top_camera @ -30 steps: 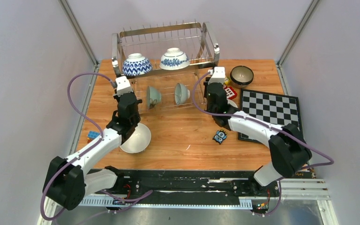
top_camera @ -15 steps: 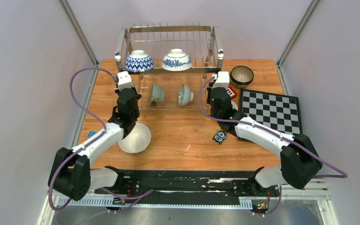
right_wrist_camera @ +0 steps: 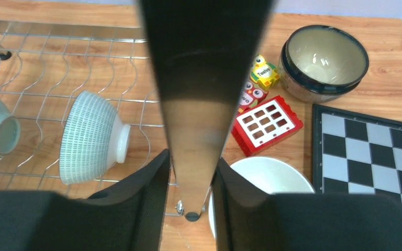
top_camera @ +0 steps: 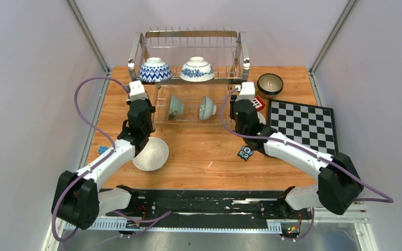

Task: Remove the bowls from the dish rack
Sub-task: Adjust the dish rack at the center of the board.

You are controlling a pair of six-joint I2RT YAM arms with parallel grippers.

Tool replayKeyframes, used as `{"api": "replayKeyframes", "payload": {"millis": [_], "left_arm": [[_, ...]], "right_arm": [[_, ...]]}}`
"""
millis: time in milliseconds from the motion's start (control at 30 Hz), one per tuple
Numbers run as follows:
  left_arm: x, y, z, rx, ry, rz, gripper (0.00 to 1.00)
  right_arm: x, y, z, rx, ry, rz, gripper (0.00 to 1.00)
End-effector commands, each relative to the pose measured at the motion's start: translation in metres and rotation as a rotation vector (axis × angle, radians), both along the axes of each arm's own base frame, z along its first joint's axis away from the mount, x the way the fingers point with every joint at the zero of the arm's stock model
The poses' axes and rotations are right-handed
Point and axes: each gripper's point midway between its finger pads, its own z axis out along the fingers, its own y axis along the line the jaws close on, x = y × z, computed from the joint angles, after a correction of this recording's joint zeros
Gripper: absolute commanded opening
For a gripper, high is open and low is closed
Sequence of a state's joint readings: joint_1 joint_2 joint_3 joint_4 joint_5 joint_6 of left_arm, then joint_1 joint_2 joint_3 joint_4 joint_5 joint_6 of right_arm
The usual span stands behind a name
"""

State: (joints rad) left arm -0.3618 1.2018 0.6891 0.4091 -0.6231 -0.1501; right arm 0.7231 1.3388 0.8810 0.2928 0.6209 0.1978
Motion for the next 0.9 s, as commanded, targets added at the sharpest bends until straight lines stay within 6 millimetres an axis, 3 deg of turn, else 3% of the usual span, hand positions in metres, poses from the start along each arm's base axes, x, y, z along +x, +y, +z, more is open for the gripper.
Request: {"api": "replayKeyframes", "payload": {"millis": [0,100,467,567,867], "left_arm": [[-0.022,-0.028,-0.014,-0.142,0.015,-0.120,0.23],[-0.033,-0.022,-0.011,-0.142,0.008,-0.113,0.44],[-0.057,-0.014,-0.004,-0.145,0.023,-0.120,0.77],[-0.072,-0.007,-0.001,-0.169,0.032,-0.107,0.97],[-0.122,0.004,0.007,-0.317,0.080,-0.090,1.00]], "right_arm": [[-0.037,0.045,-0.027,-0.067,0.132,0.243,0.44],[-0.038,0.042,-0.023,-0.098,0.134,0.245,0.60],[-0.052,0.036,-0.008,-0.101,0.123,0.295,0.81],[-0.060,0.031,0.000,-0.120,0.116,0.319,0.92],[-0.096,0.015,0.017,-0.108,0.153,0.408,1.00]]}}
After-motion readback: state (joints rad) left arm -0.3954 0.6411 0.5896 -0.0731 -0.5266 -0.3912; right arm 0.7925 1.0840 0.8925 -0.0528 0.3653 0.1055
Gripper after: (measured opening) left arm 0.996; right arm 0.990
